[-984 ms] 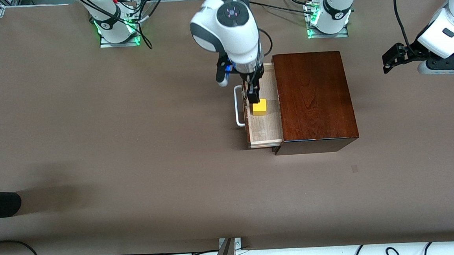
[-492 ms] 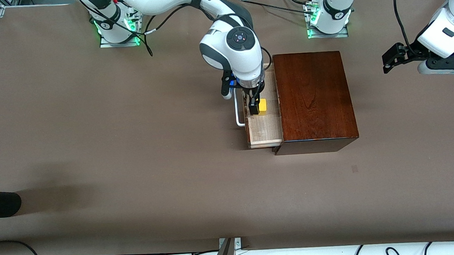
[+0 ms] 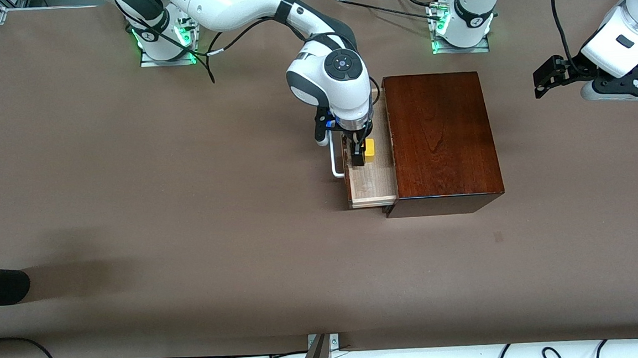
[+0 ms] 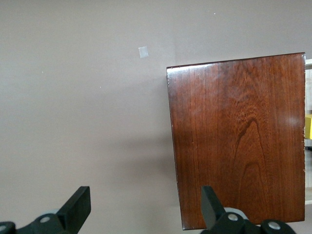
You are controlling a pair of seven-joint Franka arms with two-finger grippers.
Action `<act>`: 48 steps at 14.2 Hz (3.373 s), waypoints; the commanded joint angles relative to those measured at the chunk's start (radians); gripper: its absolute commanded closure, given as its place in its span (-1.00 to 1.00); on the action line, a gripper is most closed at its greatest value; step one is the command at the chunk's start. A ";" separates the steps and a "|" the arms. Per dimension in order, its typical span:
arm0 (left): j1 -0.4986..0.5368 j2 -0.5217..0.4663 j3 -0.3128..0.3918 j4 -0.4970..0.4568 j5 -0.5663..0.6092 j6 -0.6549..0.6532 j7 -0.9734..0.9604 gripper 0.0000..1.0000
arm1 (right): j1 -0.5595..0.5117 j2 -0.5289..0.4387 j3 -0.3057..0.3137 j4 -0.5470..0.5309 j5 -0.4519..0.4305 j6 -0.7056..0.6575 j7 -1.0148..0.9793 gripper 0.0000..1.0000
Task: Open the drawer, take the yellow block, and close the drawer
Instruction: 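Grasp and lift the yellow cube out with the right gripper, then carry the cube away with the right gripper while the left gripper pushes the drawer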
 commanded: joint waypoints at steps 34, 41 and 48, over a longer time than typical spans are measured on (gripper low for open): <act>-0.426 0.573 -0.226 0.317 -0.122 0.206 0.444 -1.00 | -0.716 -0.480 -0.458 -0.459 0.252 -0.287 -2.855 1.00; -0.475 0.736 -0.228 0.308 -0.080 0.466 0.901 -1.00 | -0.822 -0.246 -0.456 -0.498 0.388 0.020 -3.139 1.00; -0.504 0.736 -0.216 0.227 -0.009 0.419 0.911 -1.00 | -0.810 -0.114 -0.446 -0.409 0.388 0.111 -3.103 1.00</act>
